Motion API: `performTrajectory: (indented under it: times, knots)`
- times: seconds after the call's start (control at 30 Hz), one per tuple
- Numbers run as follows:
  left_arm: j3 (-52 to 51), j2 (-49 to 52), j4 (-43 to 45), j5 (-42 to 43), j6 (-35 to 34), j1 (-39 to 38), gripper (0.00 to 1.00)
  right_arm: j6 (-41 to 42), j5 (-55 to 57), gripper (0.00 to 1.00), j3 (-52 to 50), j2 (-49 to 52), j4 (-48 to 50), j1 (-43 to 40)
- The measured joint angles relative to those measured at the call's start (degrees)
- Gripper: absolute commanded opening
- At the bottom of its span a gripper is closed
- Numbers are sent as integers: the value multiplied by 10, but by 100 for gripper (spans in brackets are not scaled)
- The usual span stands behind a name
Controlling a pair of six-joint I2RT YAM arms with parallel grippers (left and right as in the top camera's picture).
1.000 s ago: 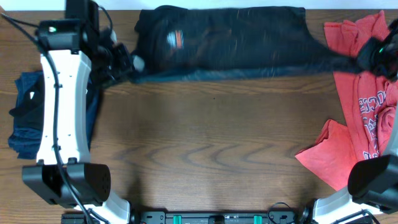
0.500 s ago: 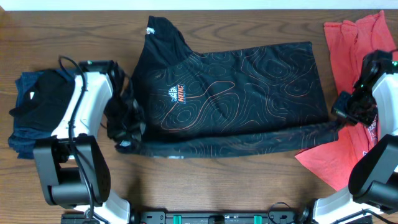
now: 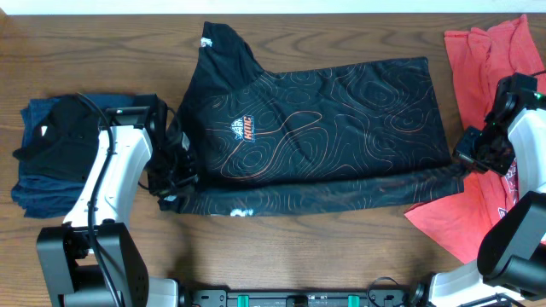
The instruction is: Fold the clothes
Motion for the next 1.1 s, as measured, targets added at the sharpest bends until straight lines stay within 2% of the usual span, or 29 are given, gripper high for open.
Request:
performTrajectory:
  times: [0.2, 0.47, 0.67, 1.1]
  knots:
    - [0, 0, 96, 1, -38, 0, 6, 0, -16, 1, 0, 0, 71, 0]
    - [0, 0, 154, 2, -62, 0, 6, -10, -38, 1, -1, 0, 128, 0]
    - [0, 0, 176, 2, -68, 0, 6, -28, -65, 1, -1, 0, 171, 10]
    - [-21, 1, 208, -24, -78, 0, 6, -40, -73, 1, -1, 7, 188, 30]
